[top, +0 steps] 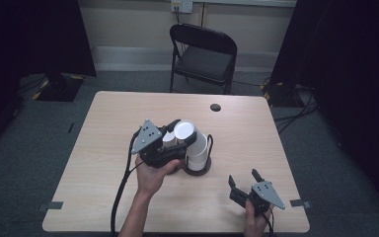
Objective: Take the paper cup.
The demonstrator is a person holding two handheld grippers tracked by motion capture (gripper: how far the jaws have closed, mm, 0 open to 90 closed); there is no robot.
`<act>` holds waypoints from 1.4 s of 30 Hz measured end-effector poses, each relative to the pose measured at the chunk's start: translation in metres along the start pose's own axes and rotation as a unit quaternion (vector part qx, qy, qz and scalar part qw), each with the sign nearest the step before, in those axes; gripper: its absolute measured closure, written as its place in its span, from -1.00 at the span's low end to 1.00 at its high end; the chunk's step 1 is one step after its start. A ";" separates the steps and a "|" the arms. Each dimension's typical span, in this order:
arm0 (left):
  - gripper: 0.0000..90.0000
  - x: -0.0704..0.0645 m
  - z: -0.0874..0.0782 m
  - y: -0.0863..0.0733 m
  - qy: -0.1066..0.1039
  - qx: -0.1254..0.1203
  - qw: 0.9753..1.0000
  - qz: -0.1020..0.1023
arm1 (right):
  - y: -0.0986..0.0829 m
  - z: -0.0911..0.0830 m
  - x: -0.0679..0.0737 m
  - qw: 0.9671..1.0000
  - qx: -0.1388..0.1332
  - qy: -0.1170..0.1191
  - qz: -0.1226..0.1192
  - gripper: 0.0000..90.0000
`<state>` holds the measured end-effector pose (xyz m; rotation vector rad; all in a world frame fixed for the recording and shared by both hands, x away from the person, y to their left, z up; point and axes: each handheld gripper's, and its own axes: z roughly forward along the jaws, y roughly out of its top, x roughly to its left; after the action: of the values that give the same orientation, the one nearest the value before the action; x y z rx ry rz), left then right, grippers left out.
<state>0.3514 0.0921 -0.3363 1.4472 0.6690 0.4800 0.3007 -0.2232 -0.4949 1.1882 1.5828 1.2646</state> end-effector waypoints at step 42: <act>-0.24 0.006 -0.043 -0.055 -0.062 0.011 0.987 -0.149 | 0.011 -0.003 0.043 0.978 -0.057 0.199 -0.005 -0.26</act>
<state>0.3211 0.1233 -0.3917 1.3565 0.7763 0.1483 0.2890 -0.1817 -0.4846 0.8916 1.7643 1.6380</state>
